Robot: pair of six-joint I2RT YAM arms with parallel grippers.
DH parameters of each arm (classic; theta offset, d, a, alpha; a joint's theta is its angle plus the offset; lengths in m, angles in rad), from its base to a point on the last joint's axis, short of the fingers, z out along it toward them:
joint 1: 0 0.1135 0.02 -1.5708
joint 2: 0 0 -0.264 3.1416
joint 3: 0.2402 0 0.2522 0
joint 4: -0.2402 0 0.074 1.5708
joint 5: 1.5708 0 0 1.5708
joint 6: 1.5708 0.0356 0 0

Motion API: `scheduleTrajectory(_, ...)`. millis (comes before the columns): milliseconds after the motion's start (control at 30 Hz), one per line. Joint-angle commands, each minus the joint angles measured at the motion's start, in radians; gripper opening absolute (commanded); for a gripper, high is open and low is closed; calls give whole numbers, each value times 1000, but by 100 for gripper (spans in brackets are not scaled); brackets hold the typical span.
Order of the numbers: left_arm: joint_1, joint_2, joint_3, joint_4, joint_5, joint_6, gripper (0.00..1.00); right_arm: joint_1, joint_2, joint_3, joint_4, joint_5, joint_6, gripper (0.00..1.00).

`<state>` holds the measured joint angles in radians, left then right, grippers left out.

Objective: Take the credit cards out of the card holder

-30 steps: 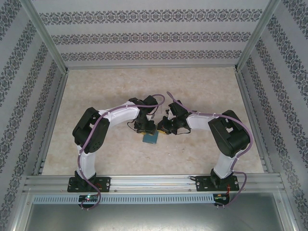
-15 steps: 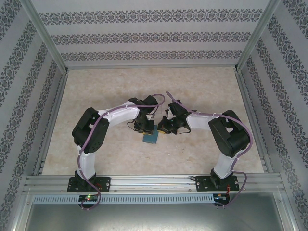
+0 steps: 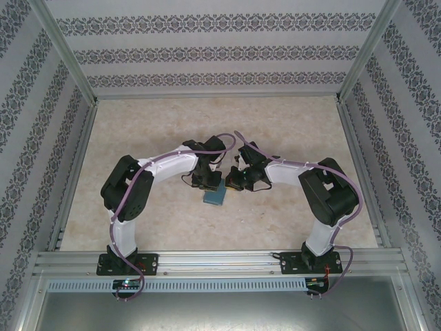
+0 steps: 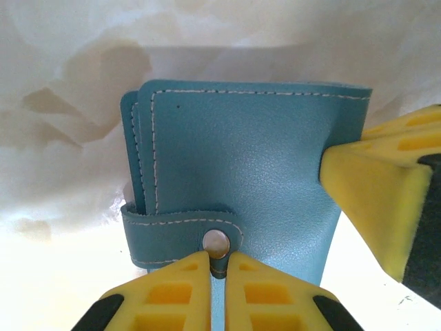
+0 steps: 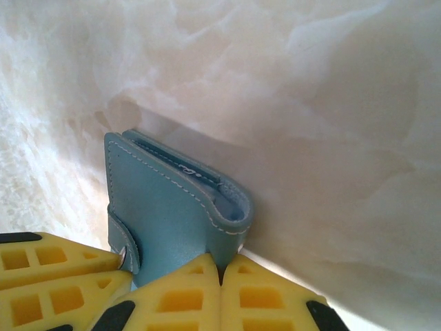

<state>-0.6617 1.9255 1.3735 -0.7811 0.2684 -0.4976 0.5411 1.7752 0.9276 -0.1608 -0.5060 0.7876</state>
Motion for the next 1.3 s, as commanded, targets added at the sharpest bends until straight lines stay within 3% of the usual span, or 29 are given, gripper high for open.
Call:
scheduleTrajectory(0,19,-60,-24,14,-65,-14,10,0,-26,-2,-121,56,-53,4)
scheduleTrajectory(367,66,-154,-130,78,14,-56,10,-41,-71,-6,-217,78,-144,2)
scheduleTrajectory(533,76,-167,-169,73,8,-59,17,-60,-61,21,-279,73,-218,4)
scheduleTrajectory(867,112,-212,-213,88,21,-81,33,-60,-45,136,-381,119,-266,31)
scheduleTrajectory(1033,118,-221,-185,96,64,-89,43,-51,-59,163,-413,147,-276,37)
scheduleTrajectory(1267,85,-163,-90,67,69,-107,54,-54,-80,143,-396,163,-237,39)
